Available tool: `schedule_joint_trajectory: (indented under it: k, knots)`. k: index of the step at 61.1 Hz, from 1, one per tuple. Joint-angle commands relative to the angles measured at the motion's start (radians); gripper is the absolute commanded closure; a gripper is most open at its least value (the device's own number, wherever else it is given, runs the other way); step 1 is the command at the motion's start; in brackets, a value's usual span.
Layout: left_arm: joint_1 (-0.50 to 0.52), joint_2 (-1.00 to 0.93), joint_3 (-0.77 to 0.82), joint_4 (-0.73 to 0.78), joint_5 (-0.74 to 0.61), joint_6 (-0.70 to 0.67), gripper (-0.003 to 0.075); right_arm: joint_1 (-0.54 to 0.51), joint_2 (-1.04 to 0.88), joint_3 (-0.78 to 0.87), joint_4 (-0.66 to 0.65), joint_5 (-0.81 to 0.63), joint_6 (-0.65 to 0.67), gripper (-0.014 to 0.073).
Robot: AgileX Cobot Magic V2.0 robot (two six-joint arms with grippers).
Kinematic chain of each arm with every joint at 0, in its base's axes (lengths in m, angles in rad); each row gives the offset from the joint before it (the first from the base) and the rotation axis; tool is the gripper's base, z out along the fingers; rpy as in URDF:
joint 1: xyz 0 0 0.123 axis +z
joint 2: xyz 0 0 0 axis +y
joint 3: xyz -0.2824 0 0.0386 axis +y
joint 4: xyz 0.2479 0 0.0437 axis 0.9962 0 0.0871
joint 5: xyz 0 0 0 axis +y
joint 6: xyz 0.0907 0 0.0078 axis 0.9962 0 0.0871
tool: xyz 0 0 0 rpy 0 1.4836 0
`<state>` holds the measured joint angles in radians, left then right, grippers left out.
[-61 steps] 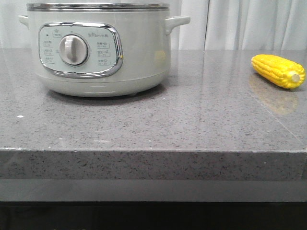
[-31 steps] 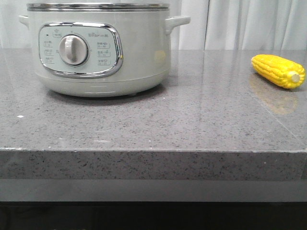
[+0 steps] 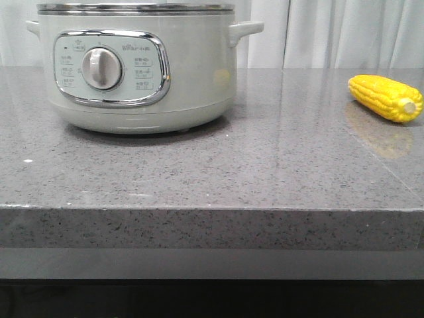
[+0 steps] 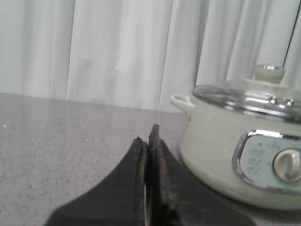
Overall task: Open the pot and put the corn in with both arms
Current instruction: 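Move the left gripper toward the glass lid knob of the pot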
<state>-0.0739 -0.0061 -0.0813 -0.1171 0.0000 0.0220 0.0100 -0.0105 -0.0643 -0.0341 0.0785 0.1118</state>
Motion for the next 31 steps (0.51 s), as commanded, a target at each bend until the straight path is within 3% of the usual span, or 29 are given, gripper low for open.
schedule_joint_trajectory:
  k: [1,31]
  knots:
    - [0.003,0.002,-0.126,-0.011,-0.010,-0.008,0.0741,-0.005,-0.010,-0.115,-0.005,0.021,-0.004,0.0662]
    - [0.003,0.350,-0.591,-0.015,0.422,-0.008,0.0741,-0.005,0.306,-0.570,-0.005,0.432,-0.004,0.0662]
